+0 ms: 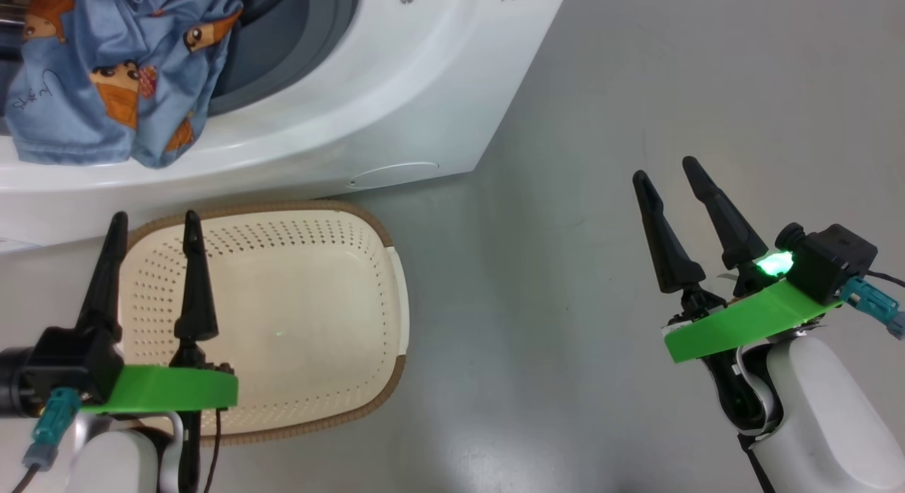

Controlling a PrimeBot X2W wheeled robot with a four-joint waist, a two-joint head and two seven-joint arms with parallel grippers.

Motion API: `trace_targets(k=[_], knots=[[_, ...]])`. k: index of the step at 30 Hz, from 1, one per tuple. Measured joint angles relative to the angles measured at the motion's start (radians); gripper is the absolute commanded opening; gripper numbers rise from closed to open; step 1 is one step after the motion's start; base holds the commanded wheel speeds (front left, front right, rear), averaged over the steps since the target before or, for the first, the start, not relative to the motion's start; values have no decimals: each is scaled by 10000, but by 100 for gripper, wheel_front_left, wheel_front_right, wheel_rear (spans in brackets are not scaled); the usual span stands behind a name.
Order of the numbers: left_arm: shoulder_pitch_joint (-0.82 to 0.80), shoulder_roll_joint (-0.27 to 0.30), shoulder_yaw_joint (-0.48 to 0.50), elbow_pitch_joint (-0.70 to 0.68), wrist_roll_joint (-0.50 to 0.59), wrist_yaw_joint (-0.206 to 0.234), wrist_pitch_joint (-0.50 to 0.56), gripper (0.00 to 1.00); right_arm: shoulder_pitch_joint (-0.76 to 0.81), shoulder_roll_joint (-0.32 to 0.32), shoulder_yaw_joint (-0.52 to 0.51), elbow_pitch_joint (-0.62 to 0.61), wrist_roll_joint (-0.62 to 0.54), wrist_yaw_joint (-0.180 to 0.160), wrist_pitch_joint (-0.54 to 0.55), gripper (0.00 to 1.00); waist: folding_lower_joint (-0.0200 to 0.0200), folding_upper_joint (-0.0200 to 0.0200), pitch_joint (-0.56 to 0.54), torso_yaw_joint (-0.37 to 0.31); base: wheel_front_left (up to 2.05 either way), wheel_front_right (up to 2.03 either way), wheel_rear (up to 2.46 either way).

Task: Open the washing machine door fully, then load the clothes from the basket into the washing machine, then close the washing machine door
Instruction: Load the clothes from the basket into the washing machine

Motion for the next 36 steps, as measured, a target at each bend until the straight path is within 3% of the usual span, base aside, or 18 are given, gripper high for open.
trace_targets(k=[17, 36], knots=[[-99, -54, 105, 499, -35, -96, 0, 100, 0, 19, -8, 2, 0, 0, 0, 100, 0, -1, 47, -42, 0, 0, 0], [-3467, 556, 180, 4650, -314, -359, 184, 100, -15, 165, 36, 36, 2, 0, 0, 100, 0, 0, 177, -415, 0, 0, 0]])
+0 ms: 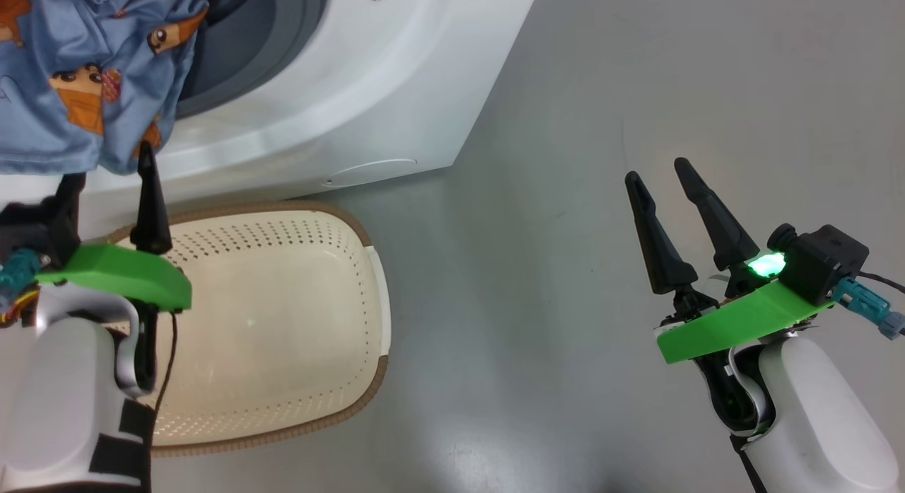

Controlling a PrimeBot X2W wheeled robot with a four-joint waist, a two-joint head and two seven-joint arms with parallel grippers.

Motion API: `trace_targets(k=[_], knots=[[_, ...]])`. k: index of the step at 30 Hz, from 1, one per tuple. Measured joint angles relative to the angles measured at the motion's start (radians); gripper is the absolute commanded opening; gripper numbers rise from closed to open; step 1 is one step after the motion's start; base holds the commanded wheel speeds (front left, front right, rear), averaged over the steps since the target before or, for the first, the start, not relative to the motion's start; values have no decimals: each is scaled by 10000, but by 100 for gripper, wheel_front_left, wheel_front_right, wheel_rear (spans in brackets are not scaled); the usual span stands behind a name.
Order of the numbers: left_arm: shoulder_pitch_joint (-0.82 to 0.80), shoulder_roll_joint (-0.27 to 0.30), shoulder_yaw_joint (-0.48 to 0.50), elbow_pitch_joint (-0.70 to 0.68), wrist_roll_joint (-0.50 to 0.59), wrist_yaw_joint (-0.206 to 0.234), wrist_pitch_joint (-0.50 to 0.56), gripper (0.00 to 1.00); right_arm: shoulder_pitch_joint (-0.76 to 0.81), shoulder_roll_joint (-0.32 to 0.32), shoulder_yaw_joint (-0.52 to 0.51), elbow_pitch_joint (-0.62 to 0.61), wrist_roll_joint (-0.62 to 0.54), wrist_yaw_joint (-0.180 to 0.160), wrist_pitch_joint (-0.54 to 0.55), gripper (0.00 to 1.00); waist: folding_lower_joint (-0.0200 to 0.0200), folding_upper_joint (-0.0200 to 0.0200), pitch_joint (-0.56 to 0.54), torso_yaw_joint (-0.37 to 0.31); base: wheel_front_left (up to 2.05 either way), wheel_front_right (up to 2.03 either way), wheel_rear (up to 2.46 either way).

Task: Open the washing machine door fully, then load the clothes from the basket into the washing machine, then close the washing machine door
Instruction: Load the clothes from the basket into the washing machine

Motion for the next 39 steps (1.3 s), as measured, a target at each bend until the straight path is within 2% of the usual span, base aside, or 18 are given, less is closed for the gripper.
trace_targets(k=[6, 14, 15, 17, 18, 19, 20, 27, 36, 39], knots=[[-697, 140, 35, 1200, -82, -10, -12, 100, 0, 23, -12, 6, 0, 0, 0, 100, 0, 0, -4, -74, 0, 0, 0], [-1201, 138, -29, 2136, -94, -86, -84, 100, 2, 33, -35, 4, -2, 0, 0, 100, 1, 0, -20, 16, 0, 0, 0], [-1270, 136, -48, 2238, -94, -86, -86, 86, 2, 31, -36, 4, -2, 0, 0, 100, 0, 0, -15, 34, 0, 0, 0], [-1349, 138, -67, 2332, -94, -86, -86, 65, 2, 31, -36, 2, -2, 0, 0, 100, 0, 0, -8, 51, 0, 0, 0], [-1416, 140, -86, 2418, -94, -88, -86, 47, 2, 31, -35, 2, -2, 0, 0, 100, 0, 0, -1, 66, 0, 0, 0], [-1502, 140, -105, 2525, -94, -104, -88, 35, 2, 29, -35, 2, -2, 0, 0, 100, 0, 0, 5, 78, 0, 0, 0], [-1576, 144, -123, 2606, -94, -150, -88, 0, 1, 29, -35, 2, -2, 0, 0, 100, 0, 0, 10, 87, 0, 0, 0], [-1856, 165, -242, 2847, -96, -265, -102, 0, 1, 29, -35, 4, -2, 0, 0, 100, 0, 0, -11, 87, 0, 0, 0], [-1884, 167, -278, 1653, -96, -259, -171, 0, 3, 29, -61, 2, -2, 0, 0, 100, 0, 0, -1, 111, 0, 0, 0], [-2124, 211, -362, 1653, -92, -257, -4, 0, 2, 31, -42, -2, -2, 0, 0, 100, 0, 0, 43, 96, 0, 0, 0]])
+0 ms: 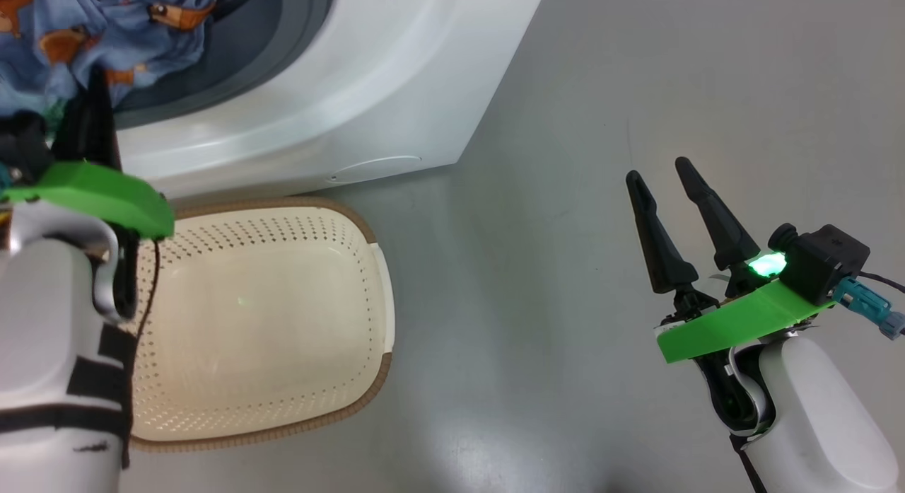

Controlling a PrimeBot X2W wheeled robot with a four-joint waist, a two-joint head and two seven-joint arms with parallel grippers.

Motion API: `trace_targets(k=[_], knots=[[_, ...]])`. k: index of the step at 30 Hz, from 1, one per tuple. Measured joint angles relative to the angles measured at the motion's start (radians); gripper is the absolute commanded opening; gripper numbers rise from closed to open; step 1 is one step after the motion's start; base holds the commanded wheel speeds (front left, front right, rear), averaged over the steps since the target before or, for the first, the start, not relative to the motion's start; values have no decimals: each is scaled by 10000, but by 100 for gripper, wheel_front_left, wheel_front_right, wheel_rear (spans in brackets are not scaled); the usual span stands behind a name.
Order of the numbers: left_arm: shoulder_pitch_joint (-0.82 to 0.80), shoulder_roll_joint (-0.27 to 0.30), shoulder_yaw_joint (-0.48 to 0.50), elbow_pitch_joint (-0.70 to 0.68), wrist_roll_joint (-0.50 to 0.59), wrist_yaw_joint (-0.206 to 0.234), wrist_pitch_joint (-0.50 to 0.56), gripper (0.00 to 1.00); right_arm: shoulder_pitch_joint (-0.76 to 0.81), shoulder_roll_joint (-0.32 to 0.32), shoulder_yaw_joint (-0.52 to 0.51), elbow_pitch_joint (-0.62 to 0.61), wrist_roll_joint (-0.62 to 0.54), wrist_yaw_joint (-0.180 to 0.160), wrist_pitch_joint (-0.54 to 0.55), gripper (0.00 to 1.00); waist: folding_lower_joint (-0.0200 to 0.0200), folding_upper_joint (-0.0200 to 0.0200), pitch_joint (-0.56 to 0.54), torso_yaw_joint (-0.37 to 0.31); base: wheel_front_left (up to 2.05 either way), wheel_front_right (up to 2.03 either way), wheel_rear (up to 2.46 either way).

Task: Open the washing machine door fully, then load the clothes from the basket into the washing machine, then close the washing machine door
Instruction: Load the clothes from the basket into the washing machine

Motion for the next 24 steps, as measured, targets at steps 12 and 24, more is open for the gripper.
trace_targets(k=[12, 24], knots=[[-2627, 487, -322, 1942, 224, 130, 815, 0, -81, 63, 90, -29, 2, 0, 0, 100, 0, 1, 416, -395, 0, 0, 0], [-5321, 675, -911, 3967, 775, 276, 780, 0, -340, 219, 165, -109, 2, 0, 0, 100, 0, 0, 1098, -883, 0, 0, 0]])
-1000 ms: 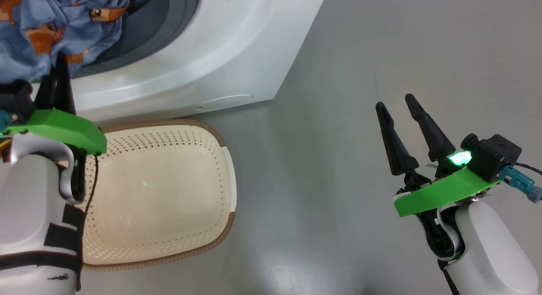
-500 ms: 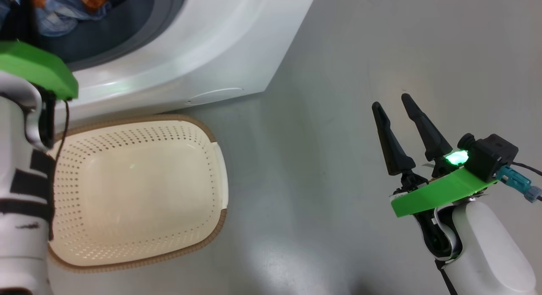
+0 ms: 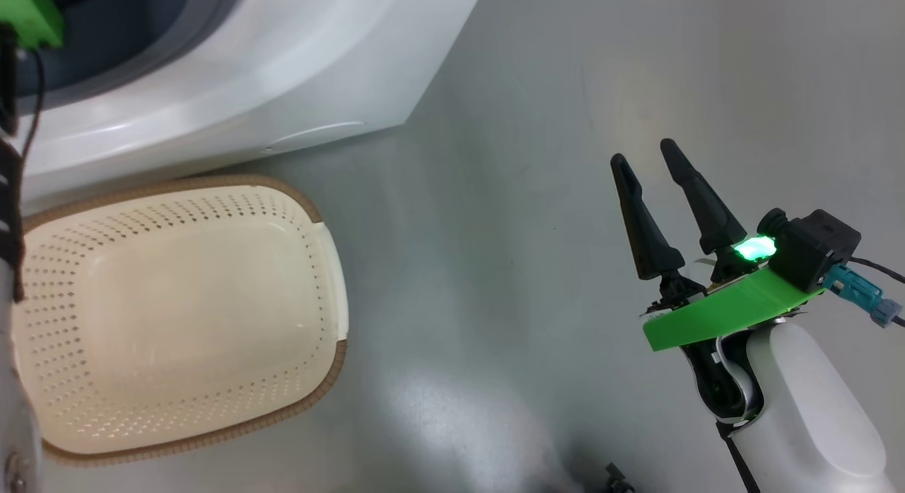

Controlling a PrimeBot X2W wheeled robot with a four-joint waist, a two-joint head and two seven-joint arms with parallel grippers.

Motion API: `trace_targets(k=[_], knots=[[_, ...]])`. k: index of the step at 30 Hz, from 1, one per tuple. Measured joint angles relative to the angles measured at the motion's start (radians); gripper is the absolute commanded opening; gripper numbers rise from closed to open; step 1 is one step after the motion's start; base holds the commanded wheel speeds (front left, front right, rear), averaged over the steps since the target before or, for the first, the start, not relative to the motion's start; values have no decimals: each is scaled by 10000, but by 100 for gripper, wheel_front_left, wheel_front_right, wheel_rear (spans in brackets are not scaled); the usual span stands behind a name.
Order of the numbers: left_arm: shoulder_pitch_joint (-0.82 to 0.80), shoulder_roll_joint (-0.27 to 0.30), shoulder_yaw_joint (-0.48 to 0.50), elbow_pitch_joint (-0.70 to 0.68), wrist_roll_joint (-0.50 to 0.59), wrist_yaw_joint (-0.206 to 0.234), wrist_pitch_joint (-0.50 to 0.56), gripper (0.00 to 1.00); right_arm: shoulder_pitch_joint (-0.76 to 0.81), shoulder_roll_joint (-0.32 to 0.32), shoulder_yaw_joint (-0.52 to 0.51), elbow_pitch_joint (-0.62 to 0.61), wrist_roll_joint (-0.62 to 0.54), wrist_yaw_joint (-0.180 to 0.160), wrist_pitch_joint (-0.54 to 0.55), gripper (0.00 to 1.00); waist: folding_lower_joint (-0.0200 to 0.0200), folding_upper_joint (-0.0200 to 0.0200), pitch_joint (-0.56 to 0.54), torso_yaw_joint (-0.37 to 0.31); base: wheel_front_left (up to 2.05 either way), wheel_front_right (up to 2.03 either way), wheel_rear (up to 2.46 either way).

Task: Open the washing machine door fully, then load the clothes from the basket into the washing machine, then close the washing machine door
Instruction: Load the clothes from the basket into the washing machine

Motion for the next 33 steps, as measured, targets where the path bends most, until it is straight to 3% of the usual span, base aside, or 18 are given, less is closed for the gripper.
trace_targets(k=[9, 10, 11, 21, 33], knots=[[-929, 71, -349, -518, 395, 148, -953, 0, -27, 58, -35, -21, 0, 0, 0, 100, 0, 0, 324, -235, 0, 0, 0], [-929, 67, -330, -568, 384, 150, -953, 34, -29, 65, -40, -19, 0, 0, 0, 100, 0, 0, 341, -231, 0, 0, 0], [-923, 63, -314, -529, 355, 150, -953, 98, -32, 73, -42, -15, 0, 0, 0, 100, 0, 0, 344, -218, 0, 0, 0], [-892, -58, -282, 949, 186, 171, -961, 100, -133, 82, -35, 23, -2, 0, 0, 100, 0, 0, 191, 9, 0, 0, 0], [-162, -330, -407, 12, -42, -33, -961, 100, -127, 48, -90, 54, -2, 0, 0, 100, 0, 0, -197, 310, 0, 0, 0]])
